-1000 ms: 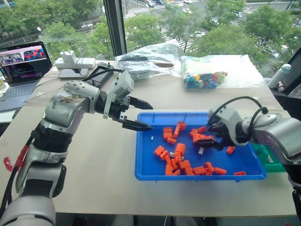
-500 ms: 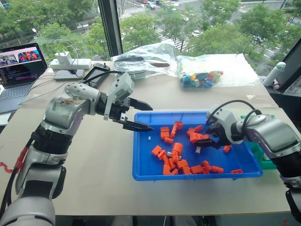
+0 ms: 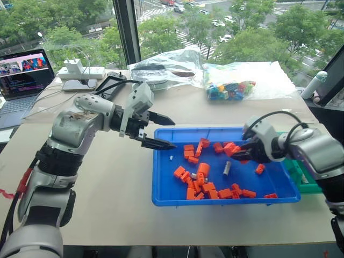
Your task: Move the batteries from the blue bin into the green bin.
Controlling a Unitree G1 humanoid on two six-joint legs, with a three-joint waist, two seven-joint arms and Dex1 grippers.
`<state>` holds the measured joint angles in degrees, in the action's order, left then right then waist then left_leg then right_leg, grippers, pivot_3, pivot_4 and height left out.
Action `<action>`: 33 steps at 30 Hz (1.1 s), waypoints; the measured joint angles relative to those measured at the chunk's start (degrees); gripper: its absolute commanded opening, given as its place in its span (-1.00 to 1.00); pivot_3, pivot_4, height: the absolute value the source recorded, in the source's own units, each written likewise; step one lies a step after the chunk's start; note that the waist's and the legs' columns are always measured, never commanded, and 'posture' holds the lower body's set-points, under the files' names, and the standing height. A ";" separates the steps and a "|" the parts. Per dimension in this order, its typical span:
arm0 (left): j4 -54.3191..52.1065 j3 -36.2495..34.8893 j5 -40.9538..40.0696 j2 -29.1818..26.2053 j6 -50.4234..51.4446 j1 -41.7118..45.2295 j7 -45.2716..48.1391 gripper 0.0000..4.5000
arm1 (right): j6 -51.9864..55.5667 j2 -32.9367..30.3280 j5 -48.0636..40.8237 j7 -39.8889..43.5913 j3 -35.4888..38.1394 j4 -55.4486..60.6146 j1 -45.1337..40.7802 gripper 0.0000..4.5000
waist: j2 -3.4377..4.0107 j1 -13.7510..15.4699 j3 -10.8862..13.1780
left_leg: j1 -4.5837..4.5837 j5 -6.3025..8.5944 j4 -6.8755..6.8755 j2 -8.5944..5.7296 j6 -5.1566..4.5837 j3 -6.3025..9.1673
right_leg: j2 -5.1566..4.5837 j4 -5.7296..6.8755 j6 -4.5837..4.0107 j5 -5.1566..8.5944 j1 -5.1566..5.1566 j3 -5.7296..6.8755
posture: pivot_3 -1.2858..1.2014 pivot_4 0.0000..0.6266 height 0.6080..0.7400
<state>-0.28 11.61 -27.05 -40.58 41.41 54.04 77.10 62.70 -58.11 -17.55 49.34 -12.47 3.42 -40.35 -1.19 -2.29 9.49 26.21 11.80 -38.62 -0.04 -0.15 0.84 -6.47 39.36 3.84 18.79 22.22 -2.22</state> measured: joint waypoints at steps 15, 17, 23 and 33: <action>0.00 0.02 0.06 0.53 -0.08 0.02 -0.06 0.97 | 0.98 4.80 3.63 -6.78 4.15 -3.30 -0.99 0.98 | 0.00 -0.07 0.00 | 0.01 -0.01 -0.01 0.00 0.02 0.00 | 0.00 0.01 0.00 0.00 0.00 -0.01 | 0.03 -0.52 0.95; 0.00 0.02 0.07 0.55 -0.08 0.02 -0.06 0.97 | 5.93 5.64 1.15 -5.89 4.37 1.20 -0.97 0.98 | 0.00 -0.13 0.00 | 0.01 -0.01 0.00 0.01 0.02 0.02 | 0.01 0.03 0.00 0.00 0.00 0.00 | 0.03 -0.52 0.95; 0.00 0.06 0.14 0.74 -0.15 0.02 -0.04 0.97 | 21.67 10.04 -5.53 -6.22 4.87 10.15 -1.19 0.98 | 0.00 -0.14 0.00 | 0.01 0.00 -0.01 -0.01 -0.01 0.10 | 0.01 0.05 0.00 0.00 -0.03 0.03 | 0.03 -0.52 0.95; 0.01 0.11 0.43 0.71 -0.16 0.03 -0.05 0.97 | 20.02 8.38 -6.12 -8.31 1.07 13.00 4.10 0.98 | 0.00 -0.17 0.00 | 0.01 0.00 -0.02 -0.06 0.00 0.18 | 0.01 0.07 0.00 0.00 -0.04 0.02 | 0.03 -0.52 0.95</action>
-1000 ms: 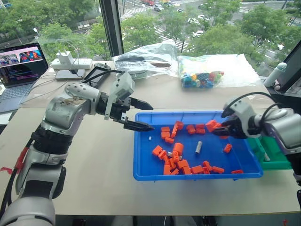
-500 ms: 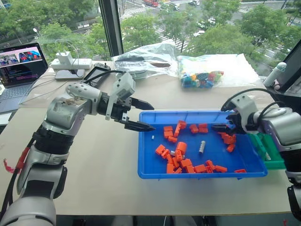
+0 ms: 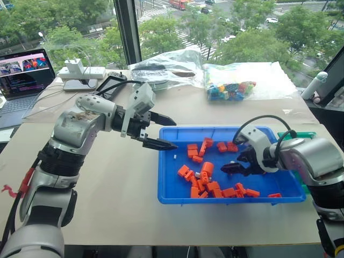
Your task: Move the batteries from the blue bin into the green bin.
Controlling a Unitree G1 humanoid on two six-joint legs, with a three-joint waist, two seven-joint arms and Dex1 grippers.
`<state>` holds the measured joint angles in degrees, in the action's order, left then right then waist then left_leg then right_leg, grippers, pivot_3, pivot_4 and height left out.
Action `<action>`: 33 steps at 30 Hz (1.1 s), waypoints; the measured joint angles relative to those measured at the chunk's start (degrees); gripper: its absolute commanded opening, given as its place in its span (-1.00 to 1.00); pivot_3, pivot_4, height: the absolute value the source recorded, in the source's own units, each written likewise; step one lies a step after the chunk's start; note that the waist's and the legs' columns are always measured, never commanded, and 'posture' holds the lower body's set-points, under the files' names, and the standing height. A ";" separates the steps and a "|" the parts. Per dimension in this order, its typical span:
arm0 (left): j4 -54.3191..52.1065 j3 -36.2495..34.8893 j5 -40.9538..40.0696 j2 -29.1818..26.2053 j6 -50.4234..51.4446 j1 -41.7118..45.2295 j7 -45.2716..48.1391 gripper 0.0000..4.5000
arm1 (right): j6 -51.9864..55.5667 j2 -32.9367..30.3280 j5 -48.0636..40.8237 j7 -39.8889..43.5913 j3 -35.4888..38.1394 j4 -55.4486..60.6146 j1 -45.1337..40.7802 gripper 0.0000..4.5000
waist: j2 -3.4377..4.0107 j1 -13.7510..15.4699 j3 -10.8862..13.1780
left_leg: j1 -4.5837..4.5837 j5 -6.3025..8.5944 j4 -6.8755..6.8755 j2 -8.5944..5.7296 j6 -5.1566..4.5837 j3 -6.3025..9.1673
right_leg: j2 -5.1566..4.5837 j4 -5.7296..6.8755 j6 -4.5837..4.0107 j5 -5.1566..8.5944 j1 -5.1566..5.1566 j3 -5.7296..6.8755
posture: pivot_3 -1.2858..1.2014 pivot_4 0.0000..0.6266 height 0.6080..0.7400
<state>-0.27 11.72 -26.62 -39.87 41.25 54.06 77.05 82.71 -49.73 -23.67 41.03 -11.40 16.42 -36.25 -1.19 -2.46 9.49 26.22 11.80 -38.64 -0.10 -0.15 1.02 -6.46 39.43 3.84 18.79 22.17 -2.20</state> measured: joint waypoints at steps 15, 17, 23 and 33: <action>-0.02 0.00 0.02 0.00 0.00 0.00 -0.07 0.97 | -22.13 -5.93 5.47 7.48 -7.52 -1.53 3.63 0.98 | 0.00 -0.04 0.00 | 0.00 0.00 -0.01 0.02 0.00 0.02 | 0.02 -0.01 0.00 0.00 -0.01 0.01 | 0.03 -0.52 0.95; -0.04 0.00 0.02 -0.01 0.00 0.00 -0.09 0.97 | -24.17 -5.94 6.45 8.56 -7.81 -2.49 3.64 0.98 | 0.00 -0.04 0.00 | 0.00 0.00 -0.02 0.02 0.01 0.02 | 0.02 -0.01 0.00 0.00 -0.01 0.01 | 0.03 -0.52 0.95; -0.32 0.00 0.01 -0.32 0.01 -0.01 -0.04 0.97 | -27.70 -5.94 8.37 10.92 -7.98 -4.74 3.63 0.75 | 0.00 -0.03 0.00 | -0.01 -0.01 -0.03 0.02 0.01 0.04 | 0.02 -0.02 0.00 0.00 -0.04 0.04 | 0.03 -0.52 0.95; -0.22 0.00 0.03 -0.46 -0.16 -0.03 0.07 0.97 | -25.79 -5.94 8.47 11.38 -5.26 -3.33 5.02 0.11 | 0.00 0.09 0.00 | 0.00 0.00 -0.07 0.01 0.01 0.08 | 0.01 -0.02 0.00 0.00 -0.06 0.06 | 0.03 -0.52 0.95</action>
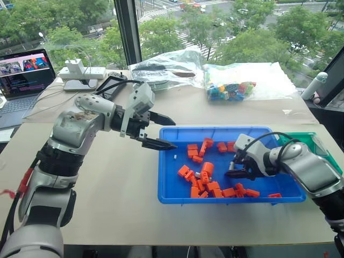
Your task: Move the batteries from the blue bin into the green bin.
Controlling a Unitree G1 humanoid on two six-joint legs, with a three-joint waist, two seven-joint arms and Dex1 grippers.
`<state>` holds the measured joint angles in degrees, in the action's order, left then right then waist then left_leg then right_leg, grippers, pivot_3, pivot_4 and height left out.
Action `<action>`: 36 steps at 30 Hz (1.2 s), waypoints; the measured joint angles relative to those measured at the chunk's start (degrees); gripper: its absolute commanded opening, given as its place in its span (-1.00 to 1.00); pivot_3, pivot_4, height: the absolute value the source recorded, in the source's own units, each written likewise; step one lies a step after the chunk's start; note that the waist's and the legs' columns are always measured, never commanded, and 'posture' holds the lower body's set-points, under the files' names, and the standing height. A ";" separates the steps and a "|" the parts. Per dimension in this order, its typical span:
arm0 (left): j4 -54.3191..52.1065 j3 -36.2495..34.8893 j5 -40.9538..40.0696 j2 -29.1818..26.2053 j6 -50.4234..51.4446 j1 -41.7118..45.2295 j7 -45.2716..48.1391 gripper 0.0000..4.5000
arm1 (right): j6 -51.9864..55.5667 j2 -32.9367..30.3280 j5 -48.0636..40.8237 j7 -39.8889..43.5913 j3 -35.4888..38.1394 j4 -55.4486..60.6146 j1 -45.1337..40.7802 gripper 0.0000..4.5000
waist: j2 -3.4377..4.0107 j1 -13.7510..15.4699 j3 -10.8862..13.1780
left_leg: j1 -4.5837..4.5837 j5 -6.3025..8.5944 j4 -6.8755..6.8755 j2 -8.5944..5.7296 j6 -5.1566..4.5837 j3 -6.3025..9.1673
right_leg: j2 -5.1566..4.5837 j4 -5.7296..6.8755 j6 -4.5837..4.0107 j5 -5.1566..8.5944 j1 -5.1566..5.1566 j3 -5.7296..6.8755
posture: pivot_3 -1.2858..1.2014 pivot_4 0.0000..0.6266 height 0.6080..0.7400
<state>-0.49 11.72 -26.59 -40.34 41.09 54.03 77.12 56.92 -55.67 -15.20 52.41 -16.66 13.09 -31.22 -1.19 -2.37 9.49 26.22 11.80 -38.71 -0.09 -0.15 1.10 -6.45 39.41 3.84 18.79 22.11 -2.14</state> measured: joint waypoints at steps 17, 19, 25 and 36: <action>1.49 0.29 0.50 2.29 -1.24 1.99 1.85 0.97 | 15.21 -20.06 -1.58 -3.80 21.45 -9.05 -4.71 0.11 | 0.04 0.41 0.02 | 0.05 0.02 0.04 0.01 -0.03 -0.08 | -0.02 -0.05 0.00 0.00 0.03 -0.03 | 0.03 -0.52 0.95; 1.49 0.32 0.51 2.34 -1.24 1.99 1.86 0.97 | 15.73 -19.83 -1.33 -5.11 23.21 -11.33 -2.54 0.11 | 0.05 0.18 0.02 | 0.05 0.02 0.04 0.01 -0.03 -0.12 | -0.02 -0.04 0.00 0.00 0.04 -0.07 | 0.03 -0.52 0.95; 1.50 0.60 1.36 2.51 -2.04 2.02 1.99 0.97 | 14.55 -15.70 -1.17 -8.15 25.26 -13.69 3.92 0.94 | 0.06 -0.12 0.01 | 0.04 0.01 0.04 0.02 -0.02 -0.13 | 0.00 -0.03 0.00 0.00 0.04 -0.09 | 0.03 -0.52 0.95; 1.50 0.70 2.18 2.28 -2.29 2.01 2.25 0.97 | 9.85 -13.26 -3.49 -8.40 24.92 -2.45 -1.31 0.98 | 0.15 -0.31 0.00 | 0.04 0.01 0.05 0.06 -0.02 -0.10 | 0.04 -0.05 0.00 0.00 0.04 -0.09 | 0.03 -0.52 0.95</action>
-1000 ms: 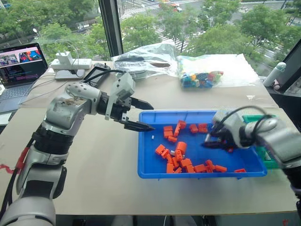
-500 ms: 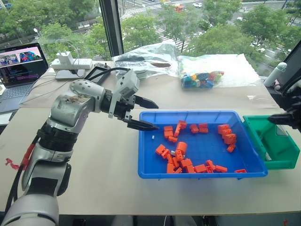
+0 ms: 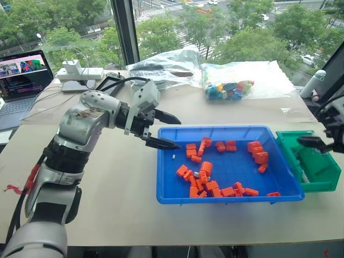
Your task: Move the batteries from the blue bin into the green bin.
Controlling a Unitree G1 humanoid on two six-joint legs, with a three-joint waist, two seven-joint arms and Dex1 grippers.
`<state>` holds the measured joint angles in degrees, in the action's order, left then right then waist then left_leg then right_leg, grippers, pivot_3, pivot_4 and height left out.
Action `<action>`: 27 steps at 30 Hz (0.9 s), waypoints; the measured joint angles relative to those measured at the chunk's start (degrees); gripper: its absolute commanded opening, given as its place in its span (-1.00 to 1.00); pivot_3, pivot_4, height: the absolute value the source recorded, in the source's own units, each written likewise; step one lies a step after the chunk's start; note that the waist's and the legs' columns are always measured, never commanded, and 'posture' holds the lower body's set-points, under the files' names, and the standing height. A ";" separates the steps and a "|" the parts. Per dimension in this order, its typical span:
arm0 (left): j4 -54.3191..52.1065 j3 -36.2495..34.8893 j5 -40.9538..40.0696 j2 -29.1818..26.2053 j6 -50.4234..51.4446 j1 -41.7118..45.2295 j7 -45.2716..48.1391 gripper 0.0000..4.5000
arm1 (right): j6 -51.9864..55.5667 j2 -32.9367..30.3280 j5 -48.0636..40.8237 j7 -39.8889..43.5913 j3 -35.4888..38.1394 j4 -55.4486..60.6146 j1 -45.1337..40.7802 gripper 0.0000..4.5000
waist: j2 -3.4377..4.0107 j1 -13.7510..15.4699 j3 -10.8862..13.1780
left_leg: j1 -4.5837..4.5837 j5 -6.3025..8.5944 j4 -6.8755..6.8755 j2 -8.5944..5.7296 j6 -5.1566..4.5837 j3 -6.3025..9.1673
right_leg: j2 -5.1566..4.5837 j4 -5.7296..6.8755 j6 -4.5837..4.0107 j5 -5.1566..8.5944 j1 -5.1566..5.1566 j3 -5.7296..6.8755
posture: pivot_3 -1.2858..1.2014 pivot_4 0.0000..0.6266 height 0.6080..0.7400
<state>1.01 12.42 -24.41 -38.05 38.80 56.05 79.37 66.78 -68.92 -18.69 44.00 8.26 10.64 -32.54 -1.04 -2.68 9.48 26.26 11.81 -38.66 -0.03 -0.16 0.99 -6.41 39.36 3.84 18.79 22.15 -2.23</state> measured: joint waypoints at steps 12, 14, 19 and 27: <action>-0.19 -0.02 0.32 -0.28 0.16 -0.07 -0.32 0.97 | 5.25 11.41 -13.36 1.73 -13.72 24.09 1.57 0.98 | -0.02 1.04 0.01 | 0.08 0.00 -0.12 -0.08 0.00 0.21 | 0.00 -0.02 0.02 -0.01 -0.07 0.04 | 0.03 -0.52 0.95; -0.25 -0.02 0.32 -0.33 0.21 -0.11 -0.44 0.97 | 5.88 14.50 -12.69 -0.57 -18.39 24.36 0.73 0.98 | -0.02 0.66 0.01 | 0.08 -0.01 -0.12 -0.09 0.02 0.23 | 0.00 0.02 0.02 -0.01 -0.05 0.04 | 0.03 -0.52 0.95; -0.28 -0.01 0.32 -0.37 0.22 -0.11 -0.52 0.97 | 5.70 16.32 -10.22 -2.93 -22.47 21.58 -0.37 0.98 | -0.01 0.24 0.01 | 0.08 -0.02 -0.11 -0.08 0.03 0.25 | 0.01 0.05 0.02 -0.01 -0.04 0.06 | 0.03 -0.52 0.95; -0.29 -0.01 0.32 -0.89 0.29 -0.11 -0.60 0.97 | 3.63 16.81 -7.35 -3.05 -23.43 16.98 -1.02 0.98 | -0.02 0.24 0.00 | 0.07 -0.01 -0.11 -0.08 0.02 0.25 | 0.01 0.06 0.02 -0.01 -0.03 0.06 | 0.03 -0.52 0.95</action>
<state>0.72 12.41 -24.09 -38.94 39.09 55.93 78.78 70.41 -52.11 -26.03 40.95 -15.17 27.62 -33.55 -1.05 -2.44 9.49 26.34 11.80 -38.77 -0.12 -0.14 1.24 -6.40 39.42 3.86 18.78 22.13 -2.17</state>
